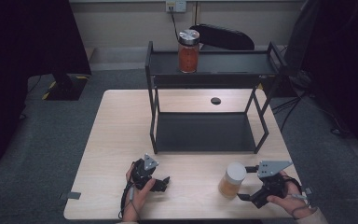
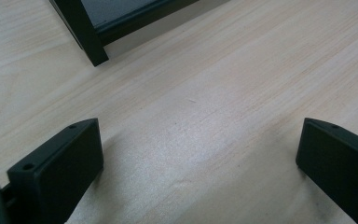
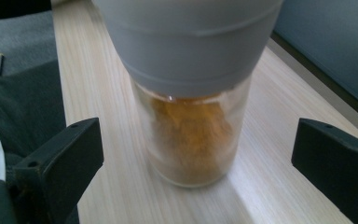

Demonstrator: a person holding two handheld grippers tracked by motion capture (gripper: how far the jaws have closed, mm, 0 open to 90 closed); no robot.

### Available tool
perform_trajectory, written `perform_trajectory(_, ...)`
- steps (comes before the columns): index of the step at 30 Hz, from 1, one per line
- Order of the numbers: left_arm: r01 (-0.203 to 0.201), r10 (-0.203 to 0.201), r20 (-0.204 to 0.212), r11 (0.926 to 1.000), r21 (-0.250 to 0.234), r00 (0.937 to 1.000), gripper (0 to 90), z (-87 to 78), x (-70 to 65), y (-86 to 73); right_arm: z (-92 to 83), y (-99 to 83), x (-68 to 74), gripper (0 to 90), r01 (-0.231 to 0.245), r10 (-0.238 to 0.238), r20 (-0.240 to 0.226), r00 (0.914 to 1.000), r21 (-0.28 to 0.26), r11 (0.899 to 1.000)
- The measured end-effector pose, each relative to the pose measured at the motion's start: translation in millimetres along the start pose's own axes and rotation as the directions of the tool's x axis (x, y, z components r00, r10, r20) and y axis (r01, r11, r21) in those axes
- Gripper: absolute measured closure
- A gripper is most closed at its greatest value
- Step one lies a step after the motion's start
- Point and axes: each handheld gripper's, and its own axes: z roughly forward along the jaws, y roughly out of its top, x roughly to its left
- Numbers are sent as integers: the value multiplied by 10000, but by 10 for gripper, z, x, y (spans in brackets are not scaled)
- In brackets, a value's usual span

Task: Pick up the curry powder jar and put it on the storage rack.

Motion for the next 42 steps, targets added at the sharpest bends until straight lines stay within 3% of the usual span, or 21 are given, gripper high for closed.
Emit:
perform_trajectory(9, 2, -2, -1, 10000, -1, 10000, 0, 0, 0, 0, 49, 1, 38, 12, -192, 195, 58, 9998, -508, 9985)
perform_trajectory(20, 1, -1, -1, 10000, -1, 10000, 0, 0, 0, 0, 126, 10, 36, 178, -72, 58, -121, 9999, -1201, 9927)
perform_trajectory(32, -8, 8, -3, 10000, 3, 10000, 0, 0, -1, 0, 158, -17, 47, 329, 171, -167, 43, 9999, -1445, 9894)
perform_trajectory(42, -9, 9, -1, 10000, 4, 10000, 0, 0, 0, 1, 139, -11, 69, 348, 429, -406, 189, 9990, -1432, 9888)
